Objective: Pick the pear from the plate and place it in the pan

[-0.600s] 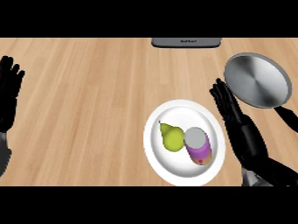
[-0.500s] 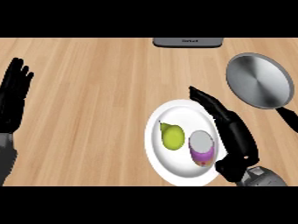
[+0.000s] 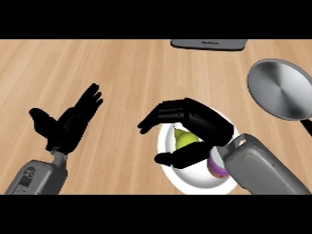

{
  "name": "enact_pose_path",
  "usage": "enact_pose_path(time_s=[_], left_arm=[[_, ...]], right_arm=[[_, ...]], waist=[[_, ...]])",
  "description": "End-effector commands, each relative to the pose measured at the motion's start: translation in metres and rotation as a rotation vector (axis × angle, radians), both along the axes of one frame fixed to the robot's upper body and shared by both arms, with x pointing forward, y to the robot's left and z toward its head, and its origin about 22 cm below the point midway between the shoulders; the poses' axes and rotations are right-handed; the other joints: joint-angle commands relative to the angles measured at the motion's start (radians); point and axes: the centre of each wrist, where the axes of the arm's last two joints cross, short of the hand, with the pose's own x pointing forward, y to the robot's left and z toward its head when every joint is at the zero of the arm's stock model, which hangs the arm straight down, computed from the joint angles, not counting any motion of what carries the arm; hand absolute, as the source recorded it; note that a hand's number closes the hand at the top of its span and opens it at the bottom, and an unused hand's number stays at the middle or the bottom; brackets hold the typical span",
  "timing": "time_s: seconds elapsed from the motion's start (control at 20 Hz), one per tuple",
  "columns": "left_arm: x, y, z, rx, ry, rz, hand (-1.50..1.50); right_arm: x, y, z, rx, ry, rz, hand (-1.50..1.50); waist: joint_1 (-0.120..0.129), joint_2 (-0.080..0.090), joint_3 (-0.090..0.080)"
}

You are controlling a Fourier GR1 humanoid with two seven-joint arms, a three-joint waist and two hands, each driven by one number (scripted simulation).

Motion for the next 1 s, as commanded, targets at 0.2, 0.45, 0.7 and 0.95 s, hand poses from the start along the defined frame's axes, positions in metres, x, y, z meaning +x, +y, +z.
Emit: enact_pose_path(time_s=[0.2,0.45,0.7,0.95], left_arm=[[-0.012,-0.019,-0.002,-0.022,0.054,-0.04,0.0],[-0.021,-0.013,-0.013,-0.035,0.092,-0.034,0.0],[-0.02,-0.014,-0.014,-0.034,0.091,-0.021,0.0],[-0.021,-0.008,-0.003,-0.043,0.072,0.007,0.0]], right_arm=[[0.045,0.024,0.029,-0.273,-0.138,0.263,-1.5],[0.032,0.046,0.05,-0.76,-0.351,0.275,-1.5],[0.007,0.086,0.064,-1.105,-0.534,0.259,-1.5],[-0.03,0.111,0.046,-1.394,-0.586,0.307,-1.5]], waist=[[-0.028,-0.01,0.002],[-0.038,-0.026,-0.001],[-0.058,-0.027,-0.001],[-0.071,-0.026,0.001]])
